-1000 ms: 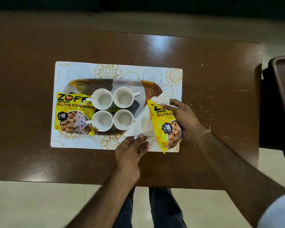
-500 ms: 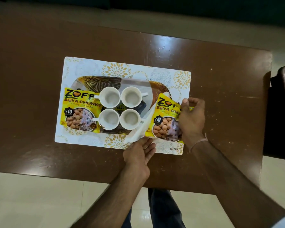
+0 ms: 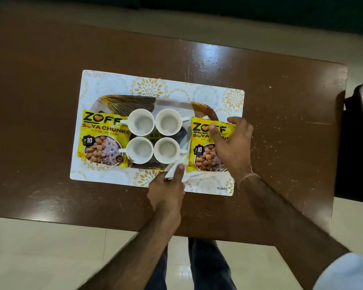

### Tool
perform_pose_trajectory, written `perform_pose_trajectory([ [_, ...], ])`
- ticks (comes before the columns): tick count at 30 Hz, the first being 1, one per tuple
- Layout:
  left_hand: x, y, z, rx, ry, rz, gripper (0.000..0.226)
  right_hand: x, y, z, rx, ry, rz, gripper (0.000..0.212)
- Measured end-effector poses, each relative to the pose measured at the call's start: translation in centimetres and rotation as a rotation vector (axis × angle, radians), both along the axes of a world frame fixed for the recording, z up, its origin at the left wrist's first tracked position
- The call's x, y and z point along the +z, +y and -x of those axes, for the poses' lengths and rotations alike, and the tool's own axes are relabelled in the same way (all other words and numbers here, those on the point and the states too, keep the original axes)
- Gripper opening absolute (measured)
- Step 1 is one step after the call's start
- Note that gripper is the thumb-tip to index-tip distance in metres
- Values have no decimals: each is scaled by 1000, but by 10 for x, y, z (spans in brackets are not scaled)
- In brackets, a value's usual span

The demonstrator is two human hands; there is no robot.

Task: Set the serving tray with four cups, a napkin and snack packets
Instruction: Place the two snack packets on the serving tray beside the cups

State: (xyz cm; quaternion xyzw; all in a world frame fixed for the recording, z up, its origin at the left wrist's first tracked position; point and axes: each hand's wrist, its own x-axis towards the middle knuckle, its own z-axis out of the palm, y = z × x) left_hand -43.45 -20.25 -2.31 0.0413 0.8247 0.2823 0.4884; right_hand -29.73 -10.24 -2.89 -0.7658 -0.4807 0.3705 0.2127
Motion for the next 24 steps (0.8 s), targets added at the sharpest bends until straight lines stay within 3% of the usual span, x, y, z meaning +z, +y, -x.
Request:
perform_pose_trajectory([
  [8,-8,25,-6,228,-191,102,23,-6,4,-5,-141,-9,20,47],
  [12,-8,22,0,183,-165,93,27,-7,1,1,-174,26,28,41],
  [16,-10,15,7,44,-58,64,39,-5,-6,12,-14,-65,-34,39],
  [20,-9,12,16,-116,20,60,50,-2,-19,16,190,-395,-77,46],
  [24,-4,-2,37,-281,186,66,45,-4,-43,15,510,-540,-161,49],
])
